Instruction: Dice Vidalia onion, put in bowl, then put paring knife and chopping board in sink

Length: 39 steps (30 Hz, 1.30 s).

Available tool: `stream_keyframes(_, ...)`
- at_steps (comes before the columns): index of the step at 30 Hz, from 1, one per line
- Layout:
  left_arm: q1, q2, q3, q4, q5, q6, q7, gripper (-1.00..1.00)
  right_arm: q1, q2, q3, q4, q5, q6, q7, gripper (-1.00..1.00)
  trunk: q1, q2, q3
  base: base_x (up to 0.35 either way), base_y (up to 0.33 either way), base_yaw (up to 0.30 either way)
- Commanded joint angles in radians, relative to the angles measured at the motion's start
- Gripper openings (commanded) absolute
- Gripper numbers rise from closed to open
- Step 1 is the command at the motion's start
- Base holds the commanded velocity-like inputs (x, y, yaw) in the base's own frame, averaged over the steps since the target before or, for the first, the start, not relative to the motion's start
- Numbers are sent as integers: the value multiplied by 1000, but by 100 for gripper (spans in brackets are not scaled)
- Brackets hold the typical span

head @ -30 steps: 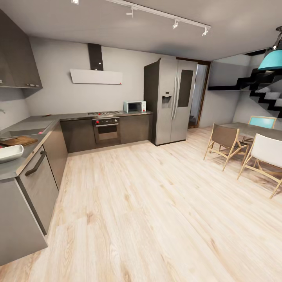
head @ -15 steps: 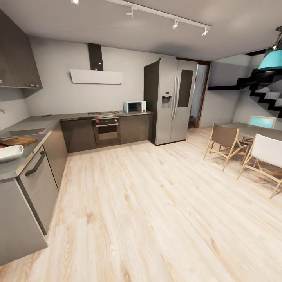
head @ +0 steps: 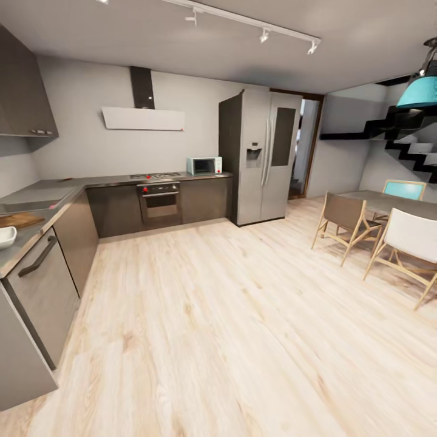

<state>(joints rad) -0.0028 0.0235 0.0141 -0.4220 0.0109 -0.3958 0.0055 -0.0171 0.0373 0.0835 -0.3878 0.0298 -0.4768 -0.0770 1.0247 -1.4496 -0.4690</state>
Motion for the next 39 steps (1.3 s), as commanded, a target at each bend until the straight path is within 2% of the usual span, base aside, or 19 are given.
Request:
stream_keyframes(1, 0, 0, 6, -1, 4, -3, 1, 100, -1, -1, 5, 1, 3, -2, -8, 100, 0, 0, -1, 199, -268, 14)
stream_keyframes(9, 0, 0, 71, -3, 13, -3, 1, 100, -1, -1, 5, 1, 4, -2, -12, 100, 0, 0, -1, 214, -262, 81)
stream_keyframes(12, 0, 0, 84, -3, 13, -3, 1, 100, -1, -1, 5, 1, 4, -2, -12, 100, 0, 0, -1, 225, -253, 149)
stream_keyframes(39, 0, -2, 93, -3, 14, -3, 1, 100, -1, -2, 6, 7, 5, -2, -12, 100, 0, 0, -10, 241, -236, 224)
